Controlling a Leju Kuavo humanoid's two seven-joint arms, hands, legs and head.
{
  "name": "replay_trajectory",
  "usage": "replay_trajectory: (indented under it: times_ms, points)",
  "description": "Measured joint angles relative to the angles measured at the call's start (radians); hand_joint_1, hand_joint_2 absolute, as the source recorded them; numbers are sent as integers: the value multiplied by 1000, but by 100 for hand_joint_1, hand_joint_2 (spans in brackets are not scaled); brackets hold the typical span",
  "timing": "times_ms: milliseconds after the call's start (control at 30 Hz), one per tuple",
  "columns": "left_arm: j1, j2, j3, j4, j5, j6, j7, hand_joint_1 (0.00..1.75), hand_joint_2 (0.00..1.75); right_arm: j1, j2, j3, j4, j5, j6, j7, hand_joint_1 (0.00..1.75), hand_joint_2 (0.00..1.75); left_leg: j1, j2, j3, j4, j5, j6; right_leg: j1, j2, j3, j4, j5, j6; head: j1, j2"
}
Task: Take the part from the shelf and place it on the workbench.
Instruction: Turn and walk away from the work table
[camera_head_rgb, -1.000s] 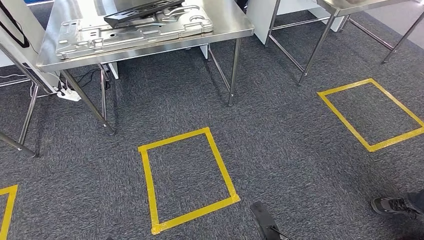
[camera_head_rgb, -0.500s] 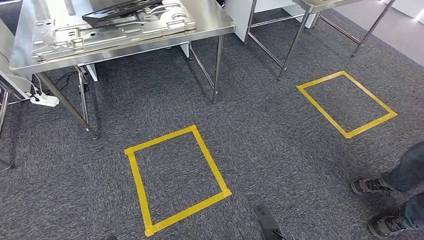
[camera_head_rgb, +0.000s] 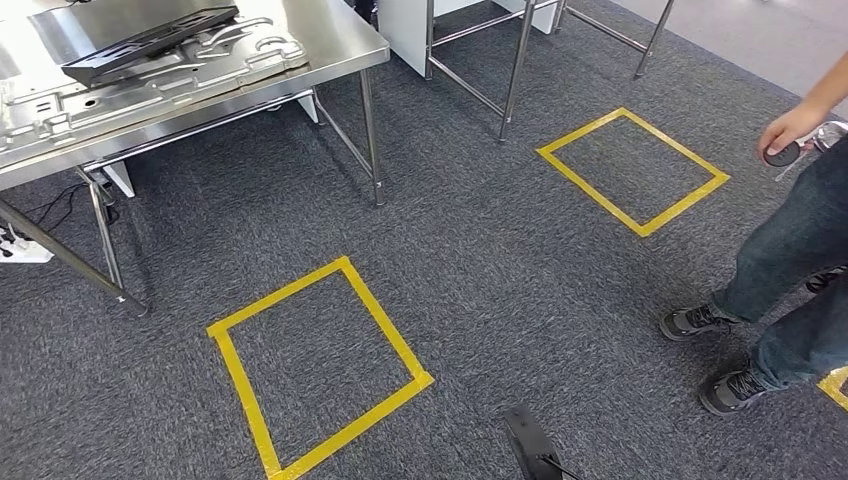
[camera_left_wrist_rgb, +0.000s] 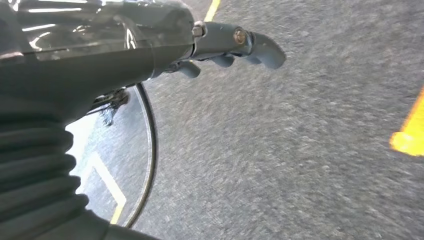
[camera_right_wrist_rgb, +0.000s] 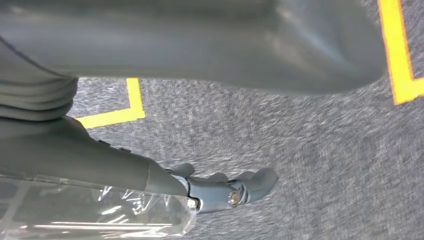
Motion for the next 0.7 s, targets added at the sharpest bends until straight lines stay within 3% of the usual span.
replay_trajectory:
  times_ms: [67, 100, 133, 200, 267, 333, 367, 433, 500, 533, 567, 633, 700]
  points:
    - [0, 0, -1, 0, -2, 0, -1, 0, 175, 0, 0, 0, 0, 0, 0, -1, 0, 0, 2, -13, 57, -126, 73, 2, 0, 19, 0, 6, -1, 1, -2, 0]
    - [-1, 0, -1, 0, -3, 0, -2, 0, 175, 0, 0, 0, 0, 0, 0, -1, 0, 0, 4, -31, 86, -187, 98, 3, 0, 27, -2, 9, -1, 2, -3, 0]
    - [-1, 0, -2, 0, -3, 0, -2, 0, 175, -1, 1, -1, 0, 0, 0, -1, 0, 0, 6, -51, 102, -229, 109, 3, 1, 34, -6, 14, -2, 4, -5, 0]
    - [1, 0, -3, 1, -4, -1, -2, 0, 175, -1, 1, -1, 0, 0, -2, -1, 0, 0, 7, -73, 105, -249, 106, 6, 2, 46, -19, 21, 2, 11, -4, 0]
    - [1, -1, -4, 2, -6, -2, -3, 0, 175, 2, 0, -1, 0, 1, -4, -1, 0, 0, 6, -61, 102, -252, 110, 13, -1, 61, -28, 22, 7, 21, -3, 0]
    - [0, -1, -6, 1, -7, -3, -3, 0, 175, 6, -1, -1, 1, 1, -6, -1, 0, 0, 9, -42, 102, -255, 115, 23, 0, 45, -40, 42, -7, 30, 4, 0]
    - [0, -2, -6, 1, -8, -3, -3, 0, 175, 5, -1, 0, 2, 2, -6, -1, 0, 0, 11, -31, 102, -257, 116, 27, -1, 28, -57, 75, -29, 34, 10, 0]
    - [1, -2, -7, 1, -11, -3, -2, 0, 175, 3, 1, 0, 2, 3, -8, -2, 0, 0, 11, -7, 101, -257, 116, 30, -6, -4, -115, 197, -89, 42, 21, 0]
    - [2, -2, -7, 1, -12, -4, -3, 0, 175, 4, 1, 0, 2, 4, -9, -2, 0, 0, 11, 15, 100, -257, 115, 30, -13, -14, -158, 288, -114, 48, 26, 0]
    - [2, -2, -8, 1, -12, -4, -3, 0, 175, 5, 1, 0, 2, 4, -9, -2, 0, 0, 12, 24, 101, -257, 115, 30, -16, -17, -153, 282, -100, 50, 28, 0]
    - [1, -2, -8, 1, -13, -4, -4, 0, 175, 5, 0, -1, 2, 5, -10, -2, 0, 0, 14, 32, 101, -257, 114, 29, -18, -21, -128, 234, -70, 51, 31, 0]
    - [-1, -3, -10, 1, -15, -4, -6, 0, 175, 4, 0, -1, 2, 6, -11, -2, 0, 0, 14, 44, 103, -256, 111, 24, -17, -40, -55, 94, -14, 52, 38, 0]
    - [-3, -3, -10, 1, -15, -3, -6, 0, 175, 3, 0, -1, 2, 7, -12, -3, 0, 0, 11, 52, 103, -258, 110, 16, -11, -54, -18, 19, 0, 52, 42, 0]
